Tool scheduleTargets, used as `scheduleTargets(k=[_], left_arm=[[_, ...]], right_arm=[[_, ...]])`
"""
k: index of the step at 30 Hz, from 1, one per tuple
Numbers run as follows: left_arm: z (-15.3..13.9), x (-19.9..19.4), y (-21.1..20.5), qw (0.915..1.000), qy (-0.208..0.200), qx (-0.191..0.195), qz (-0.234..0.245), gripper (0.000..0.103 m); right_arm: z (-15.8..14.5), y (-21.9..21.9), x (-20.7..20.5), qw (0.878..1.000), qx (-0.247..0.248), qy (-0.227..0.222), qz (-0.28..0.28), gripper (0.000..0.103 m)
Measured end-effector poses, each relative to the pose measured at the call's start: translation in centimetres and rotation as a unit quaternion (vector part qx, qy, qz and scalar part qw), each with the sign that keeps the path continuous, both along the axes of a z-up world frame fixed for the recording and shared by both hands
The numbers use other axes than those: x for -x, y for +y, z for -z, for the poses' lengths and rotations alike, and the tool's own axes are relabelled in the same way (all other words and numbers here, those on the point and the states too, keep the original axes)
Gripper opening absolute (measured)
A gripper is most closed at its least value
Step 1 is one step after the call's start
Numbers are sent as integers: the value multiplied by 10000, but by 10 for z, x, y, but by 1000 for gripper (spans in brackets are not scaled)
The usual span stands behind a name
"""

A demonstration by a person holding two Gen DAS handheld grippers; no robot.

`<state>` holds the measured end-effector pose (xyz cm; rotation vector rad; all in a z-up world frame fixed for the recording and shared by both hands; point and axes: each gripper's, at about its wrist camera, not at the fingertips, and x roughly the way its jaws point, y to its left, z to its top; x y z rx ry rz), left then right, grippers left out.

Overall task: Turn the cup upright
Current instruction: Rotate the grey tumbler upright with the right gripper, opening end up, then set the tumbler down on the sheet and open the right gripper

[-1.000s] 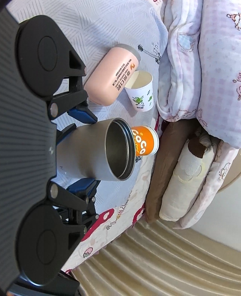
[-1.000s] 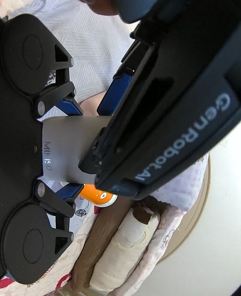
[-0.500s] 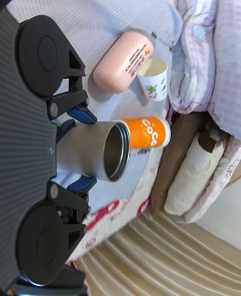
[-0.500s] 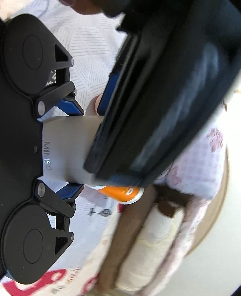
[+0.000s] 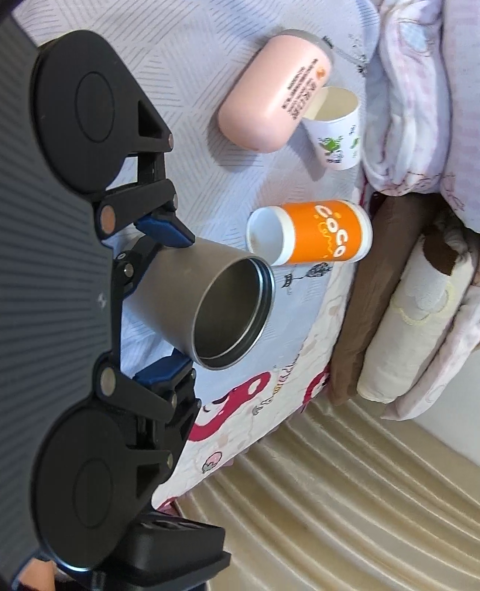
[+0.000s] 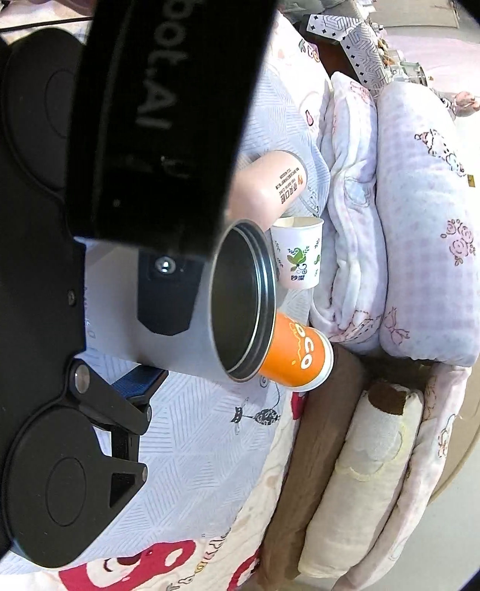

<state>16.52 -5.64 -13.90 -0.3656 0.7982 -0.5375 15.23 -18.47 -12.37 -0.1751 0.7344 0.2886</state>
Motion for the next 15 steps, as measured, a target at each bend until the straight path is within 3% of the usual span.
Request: scheduleTargets(k=[5, 10, 15], left_arm=[[3, 4, -5, 9997, 76, -193, 103, 64], [4, 5, -3, 9998, 56, -162, 55, 64], [3, 6, -4, 9997, 17, -236, 54, 64]], right_arm=[[0, -1, -8, 9996, 30, 260, 99, 83], [-6, -6, -13, 9995, -144, 247, 125, 79], [-1, -2, -33, 9998, -10, 189, 101, 77]])
